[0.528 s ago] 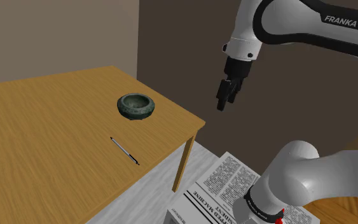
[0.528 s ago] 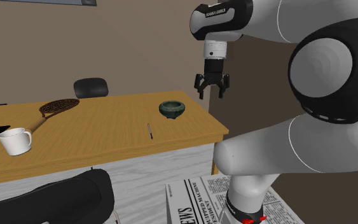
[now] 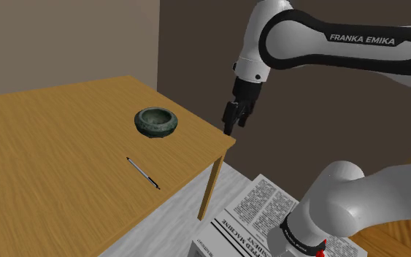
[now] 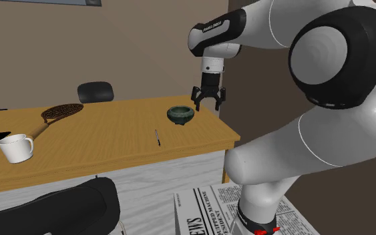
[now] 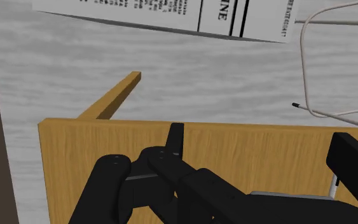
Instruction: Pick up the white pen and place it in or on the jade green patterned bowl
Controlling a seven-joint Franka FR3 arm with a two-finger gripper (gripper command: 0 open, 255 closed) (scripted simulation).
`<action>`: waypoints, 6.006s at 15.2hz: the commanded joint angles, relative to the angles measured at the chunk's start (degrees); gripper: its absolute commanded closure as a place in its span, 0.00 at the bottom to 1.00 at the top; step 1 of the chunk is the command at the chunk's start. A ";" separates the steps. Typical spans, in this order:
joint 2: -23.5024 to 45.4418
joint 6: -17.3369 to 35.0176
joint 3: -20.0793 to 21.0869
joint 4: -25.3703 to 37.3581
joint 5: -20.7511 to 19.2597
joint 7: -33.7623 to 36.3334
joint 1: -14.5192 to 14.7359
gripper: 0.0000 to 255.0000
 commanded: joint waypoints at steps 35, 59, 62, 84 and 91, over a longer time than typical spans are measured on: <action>50.11 44.92 12.07 16.79 6.51 10.48 7.26 0.00; 46.09 38.56 12.00 19.28 6.48 11.61 6.91 1.00; 44.95 36.42 11.95 20.33 6.44 12.00 6.80 1.00; 40.81 20.81 10.92 31.85 5.54 13.97 5.61 1.00; 48.63 15.58 7.45 43.05 4.19 7.94 1.82 1.00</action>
